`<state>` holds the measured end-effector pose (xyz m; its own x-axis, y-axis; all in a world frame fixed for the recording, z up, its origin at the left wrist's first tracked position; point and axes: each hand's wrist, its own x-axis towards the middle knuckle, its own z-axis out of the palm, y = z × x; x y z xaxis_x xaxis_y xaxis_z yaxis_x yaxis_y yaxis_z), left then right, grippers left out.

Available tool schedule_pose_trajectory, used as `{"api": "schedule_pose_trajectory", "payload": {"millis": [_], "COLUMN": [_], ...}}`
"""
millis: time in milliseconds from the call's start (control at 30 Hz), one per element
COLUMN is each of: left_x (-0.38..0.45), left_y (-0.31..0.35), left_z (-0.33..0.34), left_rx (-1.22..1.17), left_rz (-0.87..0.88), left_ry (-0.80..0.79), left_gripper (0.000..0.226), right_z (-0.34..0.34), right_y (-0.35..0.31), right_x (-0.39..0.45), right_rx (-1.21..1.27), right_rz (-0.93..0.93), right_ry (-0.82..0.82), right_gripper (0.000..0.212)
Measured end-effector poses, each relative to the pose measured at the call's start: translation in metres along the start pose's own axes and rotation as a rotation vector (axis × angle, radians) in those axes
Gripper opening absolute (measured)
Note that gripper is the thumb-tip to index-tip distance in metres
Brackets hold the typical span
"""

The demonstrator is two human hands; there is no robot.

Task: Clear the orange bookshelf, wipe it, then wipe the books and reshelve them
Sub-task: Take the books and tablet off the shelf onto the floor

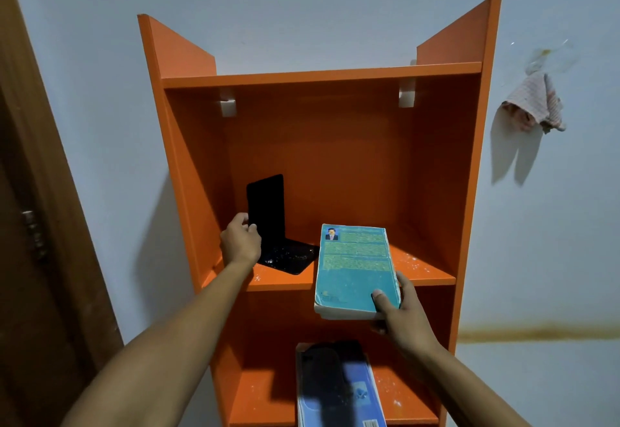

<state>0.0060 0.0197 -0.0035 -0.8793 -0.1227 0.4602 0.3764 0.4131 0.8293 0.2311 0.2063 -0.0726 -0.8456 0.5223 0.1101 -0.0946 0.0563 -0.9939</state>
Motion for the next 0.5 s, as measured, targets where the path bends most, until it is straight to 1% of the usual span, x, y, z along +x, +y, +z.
{"api": "schedule_pose_trajectory", "payload": {"millis": [67, 167, 300, 400, 500], "left_x": [-0.012, -0.030, -0.057, -0.081, -0.108], "left_y": [-0.002, -0.011, -0.022, -0.035, -0.051], "left_z": [-0.010, -0.032, -0.073, -0.110, -0.145], "left_rx": [-0.004, -0.021, -0.028, -0.028, 0.011], "left_rz": [0.053, 0.136, 0.251, 0.265, 0.241], "left_ry": [0.020, 0.080, 0.164, 0.184, 0.174], "left_gripper": [0.018, 0.018, 0.019, 0.025, 0.028], "right_z": [-0.001, 0.002, 0.014, 0.021, 0.024], "right_y": [0.001, 0.003, 0.004, 0.010, 0.021], "right_x": [-0.008, -0.016, -0.026, -0.035, -0.048], "right_rx": [0.077, 0.194, 0.264, 0.270, 0.291], "right_rz": [0.048, 0.090, 0.082, 0.046, 0.019], "right_ry": [-0.021, -0.055, -0.021, 0.022, 0.002], "right_gripper": [0.052, 0.050, 0.040, 0.030, 0.037]}}
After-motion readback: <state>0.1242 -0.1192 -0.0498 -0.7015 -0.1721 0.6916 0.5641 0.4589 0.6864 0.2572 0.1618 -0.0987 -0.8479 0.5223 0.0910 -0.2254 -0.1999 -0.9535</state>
